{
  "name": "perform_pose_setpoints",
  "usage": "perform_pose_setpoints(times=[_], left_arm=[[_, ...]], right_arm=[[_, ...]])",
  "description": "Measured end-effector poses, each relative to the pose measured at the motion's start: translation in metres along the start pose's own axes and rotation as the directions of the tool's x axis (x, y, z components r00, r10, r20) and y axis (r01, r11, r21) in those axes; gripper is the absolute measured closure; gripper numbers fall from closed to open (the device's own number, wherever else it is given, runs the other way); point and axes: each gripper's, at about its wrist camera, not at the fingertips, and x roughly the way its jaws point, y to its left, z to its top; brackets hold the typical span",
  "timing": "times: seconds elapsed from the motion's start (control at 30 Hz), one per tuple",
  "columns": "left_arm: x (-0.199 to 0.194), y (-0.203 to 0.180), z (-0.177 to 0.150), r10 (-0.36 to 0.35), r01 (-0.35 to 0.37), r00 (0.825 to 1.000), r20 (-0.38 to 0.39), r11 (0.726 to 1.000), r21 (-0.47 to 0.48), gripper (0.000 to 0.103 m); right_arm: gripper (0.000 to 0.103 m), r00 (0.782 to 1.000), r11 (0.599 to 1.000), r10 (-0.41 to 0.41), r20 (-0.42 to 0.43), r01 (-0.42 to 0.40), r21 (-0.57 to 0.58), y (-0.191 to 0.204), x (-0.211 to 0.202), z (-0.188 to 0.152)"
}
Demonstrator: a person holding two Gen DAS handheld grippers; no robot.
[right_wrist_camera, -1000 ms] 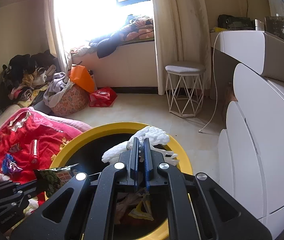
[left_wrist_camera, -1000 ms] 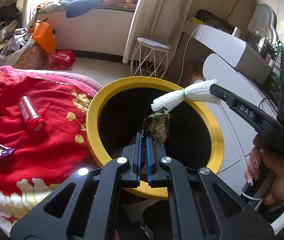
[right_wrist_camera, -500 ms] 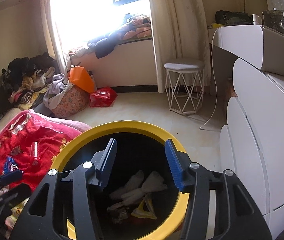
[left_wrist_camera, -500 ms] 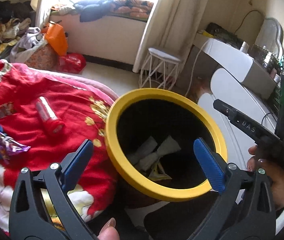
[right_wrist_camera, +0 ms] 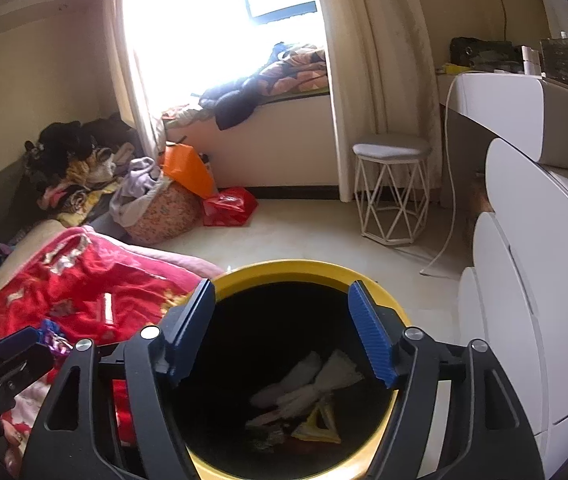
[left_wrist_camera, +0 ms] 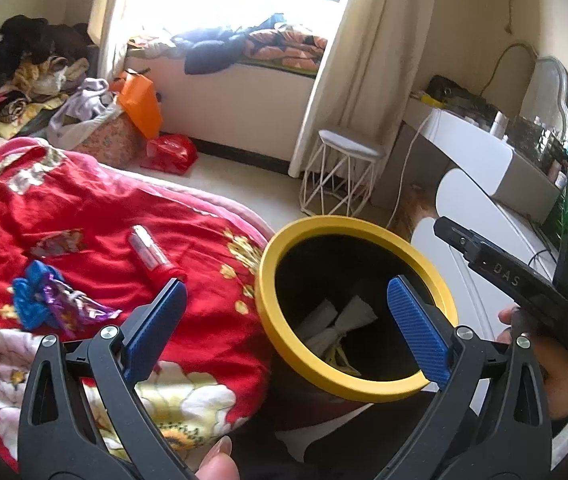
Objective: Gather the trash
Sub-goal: 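Move both open tools back over the remaining trash on the bedspread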
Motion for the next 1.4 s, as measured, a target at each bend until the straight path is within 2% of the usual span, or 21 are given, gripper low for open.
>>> perform_pose_setpoints(times=[0.6,0.93,1.4], left_arm=[[-0.044,0.028,0.011,0.082,-0.080,0.992,0.095,0.997,-0.022,0.010],[-0.070,0.057,0.012,0.151,-0.146,0.978,0.143,0.988,-0.046,0.010],[-0.099,0.095,0.007,0.225,-0.214,0.959,0.172,0.974,-0.079,0.010]], right_arm=[[0.029,0.991,0.990,0.134,0.030,-0.132,-0.051,0.050,-0.024,0.009],[0.024,0.977,0.973,0.213,0.029,-0.209,-0.098,0.087,-0.032,0.005],[0.022,0.960,0.947,0.280,0.010,-0.274,-0.167,0.128,-0.043,-0.004]])
